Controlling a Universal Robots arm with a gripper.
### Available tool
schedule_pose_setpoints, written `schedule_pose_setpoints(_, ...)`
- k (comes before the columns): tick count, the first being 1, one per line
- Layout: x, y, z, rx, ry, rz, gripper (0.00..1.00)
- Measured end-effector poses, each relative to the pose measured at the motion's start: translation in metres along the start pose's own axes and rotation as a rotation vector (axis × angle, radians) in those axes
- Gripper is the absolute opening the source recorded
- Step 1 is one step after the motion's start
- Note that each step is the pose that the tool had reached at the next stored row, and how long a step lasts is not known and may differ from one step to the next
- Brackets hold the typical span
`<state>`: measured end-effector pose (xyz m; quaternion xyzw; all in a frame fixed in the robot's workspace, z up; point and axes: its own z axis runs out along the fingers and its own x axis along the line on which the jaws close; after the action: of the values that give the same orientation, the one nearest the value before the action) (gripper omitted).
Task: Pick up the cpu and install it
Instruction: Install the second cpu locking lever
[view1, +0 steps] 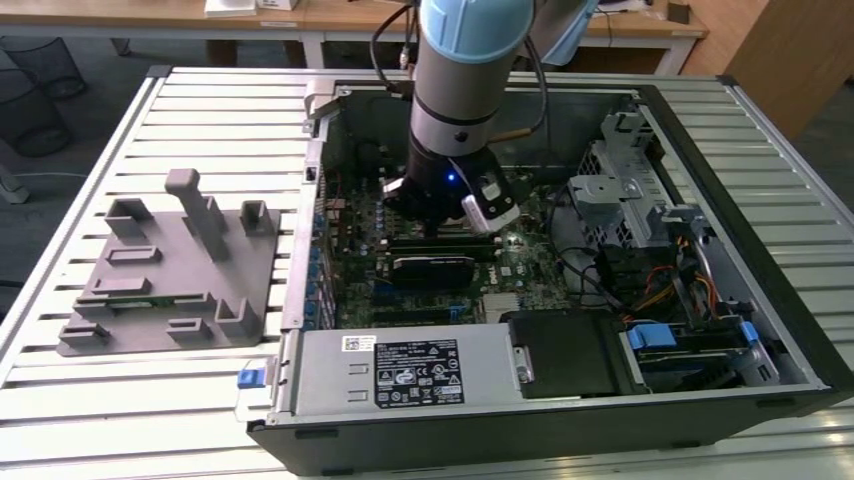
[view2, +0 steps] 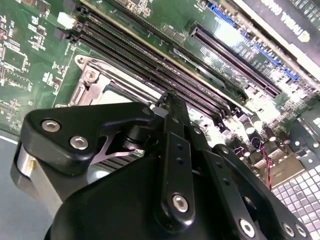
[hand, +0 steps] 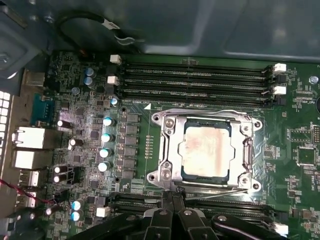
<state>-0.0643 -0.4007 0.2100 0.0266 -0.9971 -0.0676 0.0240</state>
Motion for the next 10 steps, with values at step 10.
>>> schedule_pose_setpoints(10, 0.006, -0.0058, 0.0038, -0.0394, -0.002, -0.002, 0.11)
